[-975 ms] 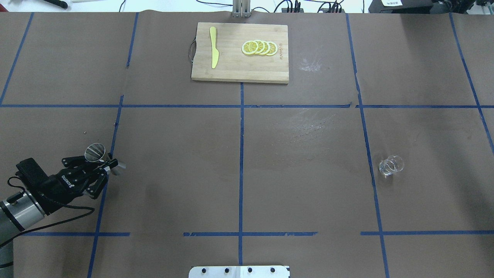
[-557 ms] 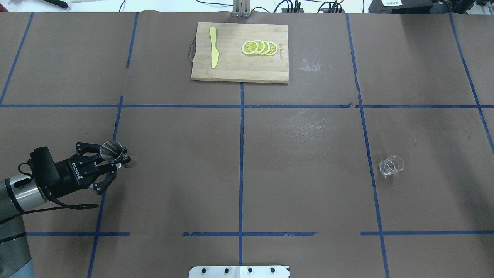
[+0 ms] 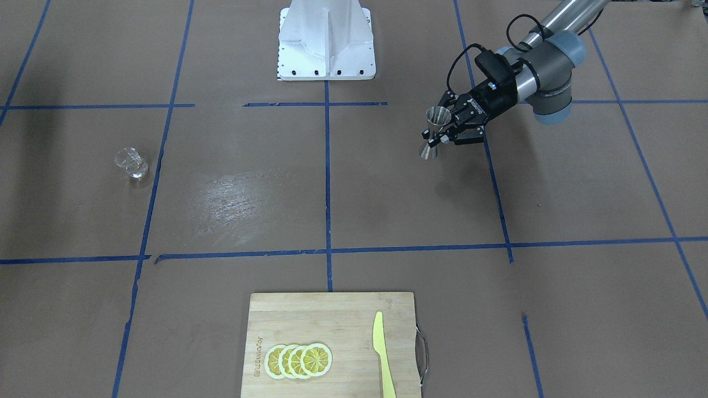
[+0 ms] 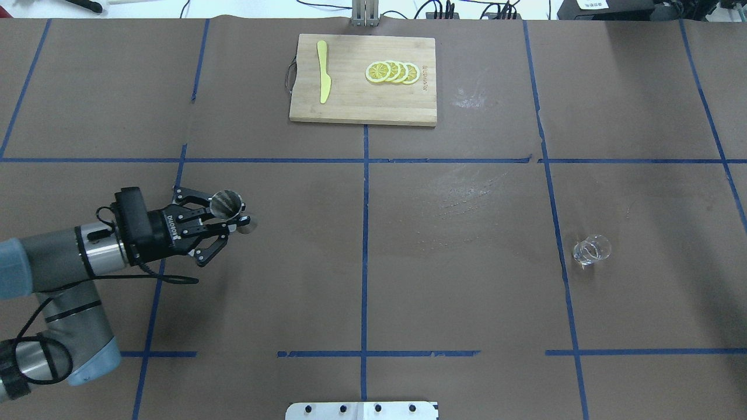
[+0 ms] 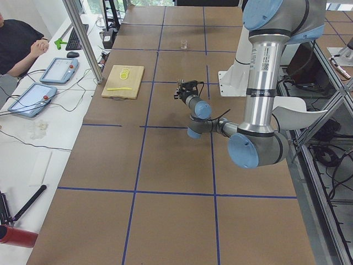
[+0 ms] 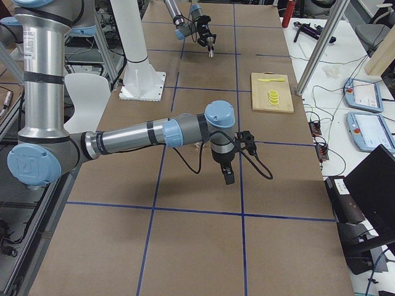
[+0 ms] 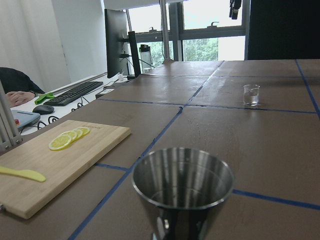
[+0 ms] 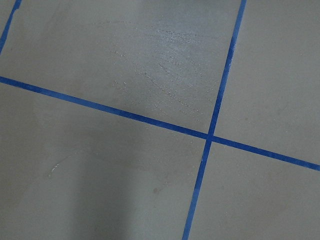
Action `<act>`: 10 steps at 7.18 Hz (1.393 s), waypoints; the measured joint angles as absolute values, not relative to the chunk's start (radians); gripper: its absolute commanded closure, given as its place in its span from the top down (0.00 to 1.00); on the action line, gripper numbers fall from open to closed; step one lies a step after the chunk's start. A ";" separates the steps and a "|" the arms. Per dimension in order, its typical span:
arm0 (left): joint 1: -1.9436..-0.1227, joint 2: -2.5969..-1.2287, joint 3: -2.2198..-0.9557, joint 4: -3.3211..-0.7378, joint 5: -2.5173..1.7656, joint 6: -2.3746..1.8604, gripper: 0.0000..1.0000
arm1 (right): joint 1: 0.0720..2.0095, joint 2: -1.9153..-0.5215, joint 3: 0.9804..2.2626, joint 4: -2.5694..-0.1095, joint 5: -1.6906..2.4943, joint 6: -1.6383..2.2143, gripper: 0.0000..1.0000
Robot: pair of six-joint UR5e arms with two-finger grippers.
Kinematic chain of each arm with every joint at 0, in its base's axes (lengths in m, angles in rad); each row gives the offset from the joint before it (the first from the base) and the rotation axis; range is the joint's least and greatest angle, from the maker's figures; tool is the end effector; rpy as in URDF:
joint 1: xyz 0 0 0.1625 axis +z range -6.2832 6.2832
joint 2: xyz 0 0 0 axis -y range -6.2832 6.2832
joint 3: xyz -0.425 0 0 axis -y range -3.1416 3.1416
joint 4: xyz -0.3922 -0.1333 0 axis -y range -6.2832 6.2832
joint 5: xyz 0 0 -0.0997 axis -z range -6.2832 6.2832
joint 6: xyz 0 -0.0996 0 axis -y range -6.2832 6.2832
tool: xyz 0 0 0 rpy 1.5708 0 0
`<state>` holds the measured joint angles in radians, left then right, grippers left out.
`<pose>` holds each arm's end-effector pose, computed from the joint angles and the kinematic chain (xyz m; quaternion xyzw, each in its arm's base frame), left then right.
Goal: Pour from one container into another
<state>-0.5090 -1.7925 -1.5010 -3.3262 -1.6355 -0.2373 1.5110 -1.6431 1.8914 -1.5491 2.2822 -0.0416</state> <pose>0.4115 -0.3749 0.3908 0.6378 0.5079 0.2559 0.5194 0.0403 -0.4689 0.5361 0.1230 -0.3462 -0.0939 0.9253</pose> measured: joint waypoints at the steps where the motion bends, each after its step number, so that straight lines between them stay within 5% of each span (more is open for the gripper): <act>1: -0.514 -1.870 -1.486 -3.236 -1.660 -0.237 0.00 | 1.511 -1.640 1.893 -1.541 2.282 -0.037 1.00; 5: -0.512 -2.100 -1.479 -2.918 -1.708 -0.214 0.00 | 1.511 -1.651 1.894 -1.440 2.281 0.121 1.00; 10: -0.514 -2.208 -1.427 -2.791 -1.849 -0.104 0.00 | 1.511 -1.655 1.891 -1.412 2.299 0.142 1.00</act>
<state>-0.5142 -2.2081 -1.4267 -2.7914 -1.8487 -0.1037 1.5105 -1.6552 1.8911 -1.4117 2.2993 0.1416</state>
